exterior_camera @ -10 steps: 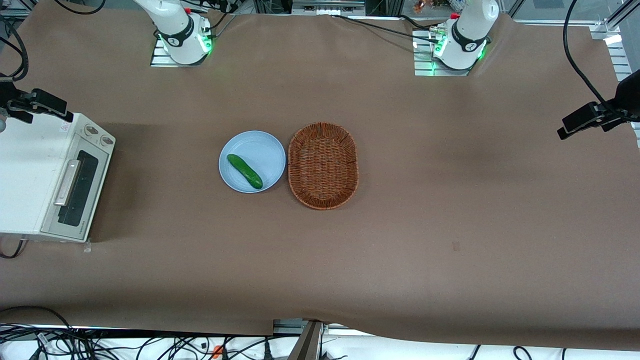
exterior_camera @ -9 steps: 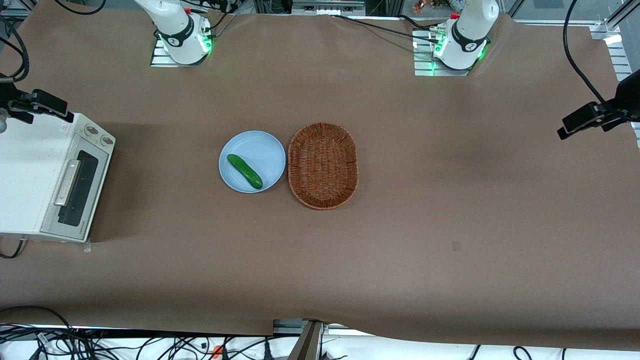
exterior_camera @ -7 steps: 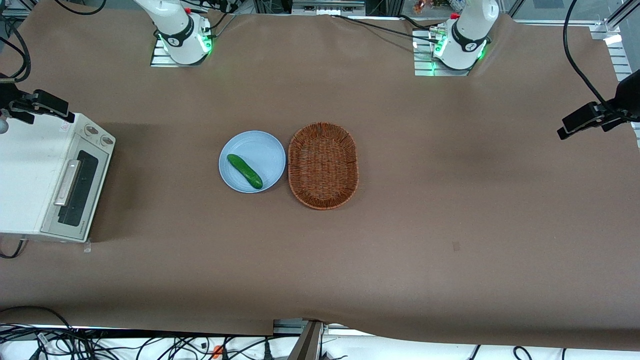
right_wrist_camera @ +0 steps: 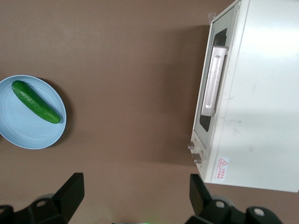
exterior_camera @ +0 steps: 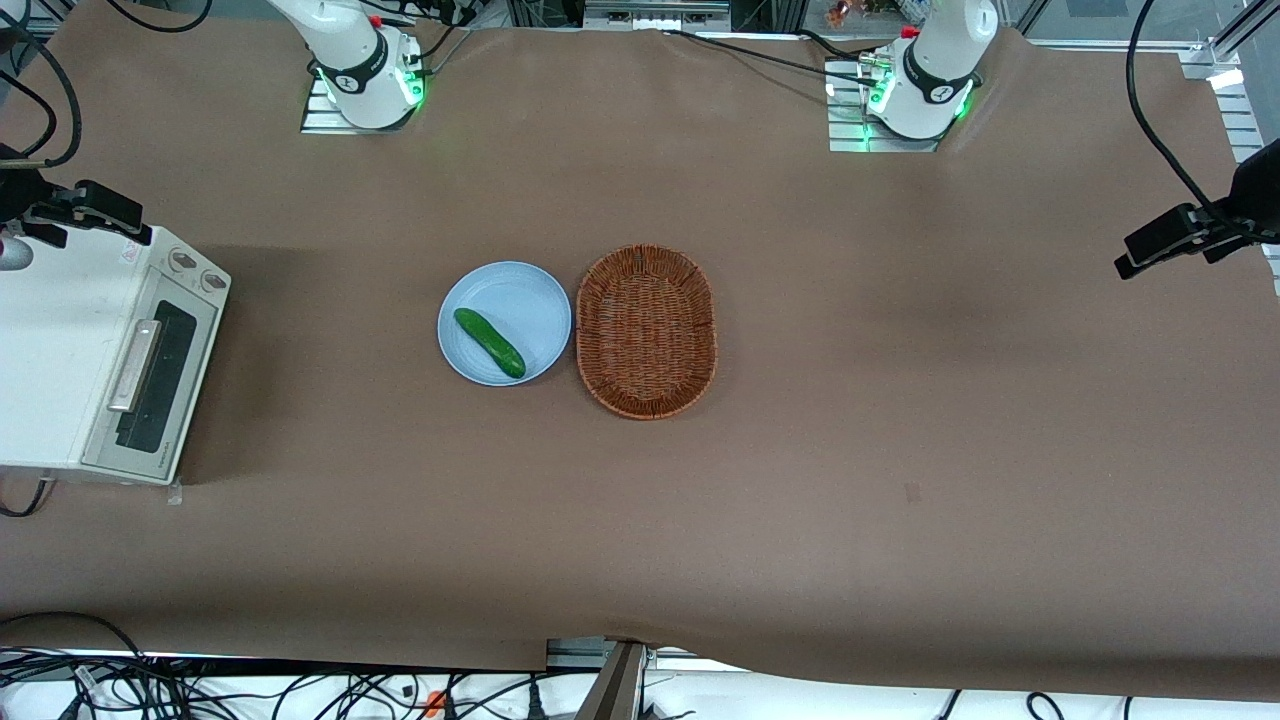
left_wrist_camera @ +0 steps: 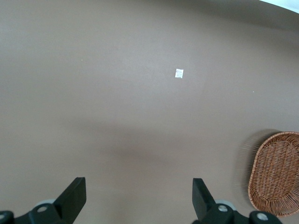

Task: Open oven door with right arm only

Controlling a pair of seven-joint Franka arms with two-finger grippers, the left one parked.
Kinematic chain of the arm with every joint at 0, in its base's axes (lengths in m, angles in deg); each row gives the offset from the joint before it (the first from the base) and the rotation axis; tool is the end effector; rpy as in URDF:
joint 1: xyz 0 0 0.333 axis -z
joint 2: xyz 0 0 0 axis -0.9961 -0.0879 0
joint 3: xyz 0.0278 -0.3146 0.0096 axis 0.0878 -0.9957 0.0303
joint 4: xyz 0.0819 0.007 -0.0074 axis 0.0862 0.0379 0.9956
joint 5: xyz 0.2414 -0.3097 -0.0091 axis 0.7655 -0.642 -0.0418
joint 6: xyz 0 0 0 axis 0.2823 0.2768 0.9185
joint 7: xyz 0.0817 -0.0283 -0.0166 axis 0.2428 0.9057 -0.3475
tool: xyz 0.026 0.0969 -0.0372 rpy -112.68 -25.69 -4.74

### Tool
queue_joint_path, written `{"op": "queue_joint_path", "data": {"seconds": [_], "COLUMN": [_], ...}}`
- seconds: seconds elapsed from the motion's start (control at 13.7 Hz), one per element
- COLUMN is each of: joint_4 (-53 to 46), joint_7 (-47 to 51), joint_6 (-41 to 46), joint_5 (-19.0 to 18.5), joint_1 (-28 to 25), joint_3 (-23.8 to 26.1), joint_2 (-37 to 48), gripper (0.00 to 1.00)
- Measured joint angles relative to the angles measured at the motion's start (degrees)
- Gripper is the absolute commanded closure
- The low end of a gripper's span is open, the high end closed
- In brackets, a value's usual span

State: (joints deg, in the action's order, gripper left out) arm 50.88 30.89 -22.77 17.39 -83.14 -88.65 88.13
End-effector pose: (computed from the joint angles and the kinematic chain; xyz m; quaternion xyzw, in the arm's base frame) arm 0.5479 -0.0553 0.5742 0.9984 0.0236 -0.0512 0.0020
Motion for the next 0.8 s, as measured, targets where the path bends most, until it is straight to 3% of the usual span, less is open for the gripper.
{"op": "queue_joint_path", "data": {"seconds": [0.8], "joint_4": [-1.9], "joint_7": [4.0], "joint_6": [0.9], "joint_5": [0.0], "joint_1": [-1.0], "joint_3": [0.2], "joint_2": [-2.7], "gripper": [0.0]}}
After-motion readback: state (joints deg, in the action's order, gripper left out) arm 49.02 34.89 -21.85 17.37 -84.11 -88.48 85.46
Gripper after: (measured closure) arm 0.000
